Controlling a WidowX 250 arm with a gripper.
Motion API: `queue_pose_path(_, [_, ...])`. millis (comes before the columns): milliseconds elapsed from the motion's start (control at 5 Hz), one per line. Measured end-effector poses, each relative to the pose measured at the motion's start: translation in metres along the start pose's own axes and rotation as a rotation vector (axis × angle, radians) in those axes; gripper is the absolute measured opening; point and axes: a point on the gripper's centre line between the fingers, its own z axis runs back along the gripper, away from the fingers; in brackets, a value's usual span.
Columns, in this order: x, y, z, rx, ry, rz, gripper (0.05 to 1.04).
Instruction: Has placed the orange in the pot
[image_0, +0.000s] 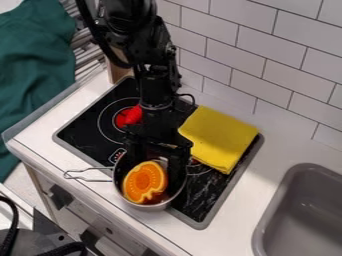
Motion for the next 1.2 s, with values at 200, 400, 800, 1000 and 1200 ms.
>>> queue_pose_path(200, [-0.001, 0.005, 0.001, -0.027, -0.017, -0.002, 1.007])
queue_pose_path(400, [0.004, 0.007, 0.045, 0.042, -0.174, 0.005, 1.007])
queue_pose_path(800, [0.006, -0.002, 0.115, 0.179, -0.287, -0.124, 1.007])
queue_pose_path(1000, [0.005, -0.001, 0.123, 0.200, -0.291, -0.111, 1.007])
queue_pose_path(1200, [0.003, -0.001, 0.122, 0.189, -0.288, -0.079, 1.007])
